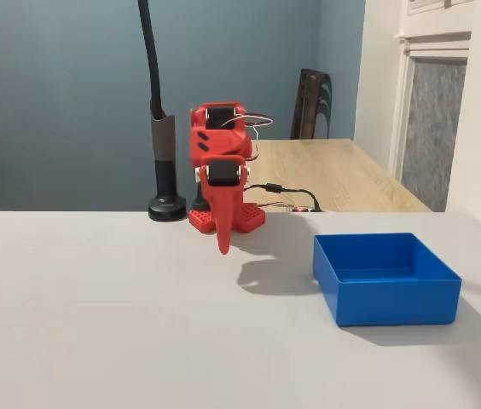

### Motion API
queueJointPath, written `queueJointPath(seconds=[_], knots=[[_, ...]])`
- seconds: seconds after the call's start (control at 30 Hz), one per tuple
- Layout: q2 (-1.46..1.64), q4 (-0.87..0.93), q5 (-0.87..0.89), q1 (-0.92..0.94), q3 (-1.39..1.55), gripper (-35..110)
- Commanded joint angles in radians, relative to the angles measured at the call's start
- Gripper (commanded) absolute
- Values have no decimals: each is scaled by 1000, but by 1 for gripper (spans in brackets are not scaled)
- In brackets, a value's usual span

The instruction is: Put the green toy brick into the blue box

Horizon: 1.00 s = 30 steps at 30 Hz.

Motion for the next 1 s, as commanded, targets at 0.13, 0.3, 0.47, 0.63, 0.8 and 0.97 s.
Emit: queueJointPath(seconds=[0.13, 0.3, 0.47, 0.63, 0.8, 0.97], knots=[[48, -8, 9, 3, -11, 0], [48, -8, 8, 2, -11, 0], [48, -8, 17, 5, -11, 0], [48, -8, 15, 5, -11, 0], [48, -8, 17, 5, -11, 0], [48, -8, 15, 5, -11, 0]])
